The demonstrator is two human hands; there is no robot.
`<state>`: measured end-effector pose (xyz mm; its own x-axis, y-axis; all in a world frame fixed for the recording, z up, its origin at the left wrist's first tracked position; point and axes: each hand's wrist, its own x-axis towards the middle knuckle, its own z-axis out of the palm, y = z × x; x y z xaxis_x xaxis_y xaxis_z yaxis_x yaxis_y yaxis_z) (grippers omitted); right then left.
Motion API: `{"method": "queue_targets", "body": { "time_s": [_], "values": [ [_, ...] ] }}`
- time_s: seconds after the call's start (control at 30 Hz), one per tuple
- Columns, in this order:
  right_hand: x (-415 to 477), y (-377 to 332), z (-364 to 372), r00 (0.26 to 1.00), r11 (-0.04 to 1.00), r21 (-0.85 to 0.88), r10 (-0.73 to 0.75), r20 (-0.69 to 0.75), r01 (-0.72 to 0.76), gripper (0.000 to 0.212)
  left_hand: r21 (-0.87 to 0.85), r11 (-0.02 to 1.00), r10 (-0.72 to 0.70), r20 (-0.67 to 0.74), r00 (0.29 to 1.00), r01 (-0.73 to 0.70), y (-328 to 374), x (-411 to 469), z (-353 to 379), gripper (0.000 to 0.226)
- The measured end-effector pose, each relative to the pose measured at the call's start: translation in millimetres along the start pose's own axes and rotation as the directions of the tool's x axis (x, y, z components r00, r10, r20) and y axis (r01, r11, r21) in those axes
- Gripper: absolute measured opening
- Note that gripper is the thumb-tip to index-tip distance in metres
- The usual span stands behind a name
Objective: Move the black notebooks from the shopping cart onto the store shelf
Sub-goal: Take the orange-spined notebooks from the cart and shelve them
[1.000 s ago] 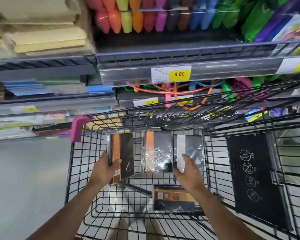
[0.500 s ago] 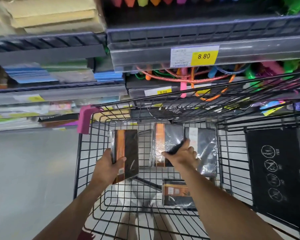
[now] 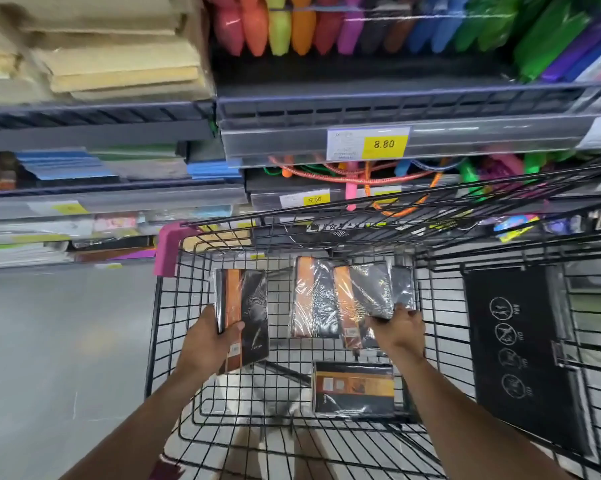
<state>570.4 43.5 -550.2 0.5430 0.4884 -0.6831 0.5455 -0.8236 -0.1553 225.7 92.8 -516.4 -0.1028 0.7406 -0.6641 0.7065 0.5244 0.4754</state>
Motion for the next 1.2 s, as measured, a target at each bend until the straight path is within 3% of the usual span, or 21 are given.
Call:
{"method": "queue_targets", "body": {
  "time_s": [0.1, 0.2, 0.37, 0.53, 0.67, 0.83, 0.97, 1.03, 1.2],
  "values": [
    [-13.4, 1.7, -25.5, 0.998, 0.979, 0.198, -0.055, 0.042, 0.046, 0.02, 0.005, 1.0, 0.03, 0.02, 0.999, -0.03, 11.4, -11.9, -5.6, 0.03],
    [-31.6, 4.2, -46.0, 0.989, 0.959, 0.267, -0.119, 0.084, 0.093, 0.003, 0.03, 0.998, 0.057, 0.038, 0.998, -0.058, 29.2, -27.7, -13.6, 0.031],
    [-46.7, 18.1, -68.5, 0.985, 0.934, 0.337, -0.154, 0.082, 0.118, 0.014, 0.001, 0.995, 0.103, 0.057, 0.993, -0.103, 59.7, -57.3, -32.0, 0.029],
    [-107.5, -13.6, -125.2, 0.978, 0.826, 0.546, -0.2, 0.058, 0.137, 0.014, -0.071, 0.985, 0.159, 0.014, 0.987, -0.158, 92.9, -92.9, -60.8, 0.026],
    [-140.0, -30.8, -154.5, 0.95, 0.745, 0.622, -0.313, 0.01, 0.239, 0.01, -0.145, 0.964, 0.217, -0.065, 0.974, -0.224, 107.7, -120.5, -88.8, 0.029],
    [-176.7, -53.3, -176.5, 0.903, 0.703, 0.613, -0.427, -0.04, 0.36, 0.011, -0.267, 0.922, 0.249, -0.146, 0.958, -0.28, 105.3, -155.2, -134.7, 0.036],
    [-213.5, -76.6, -186.6, 0.859, 0.688, 0.564, -0.505, -0.078, 0.456, 0.023, -0.321, 0.888, 0.261, -0.241, 0.935, -0.33, 96.2, -188.6, -172.2, 0.024],
    [-233.6, -88.2, -187.7, 0.833, 0.682, 0.525, -0.545, -0.1, 0.509, 0.04, -0.377, 0.864, 0.24, -0.277, 0.93, -0.335, 88.1, -204.5, -188.1, 0.018],
    [-289.8, -120.9, -174.8, 0.761, 0.63, 0.495, -0.64, -0.104, 0.598, 0.06, -0.527, 0.756, 0.21, -0.367, 0.906, -0.388, 45.3, -249.0, -233.6, 0.034]
  ]
}}
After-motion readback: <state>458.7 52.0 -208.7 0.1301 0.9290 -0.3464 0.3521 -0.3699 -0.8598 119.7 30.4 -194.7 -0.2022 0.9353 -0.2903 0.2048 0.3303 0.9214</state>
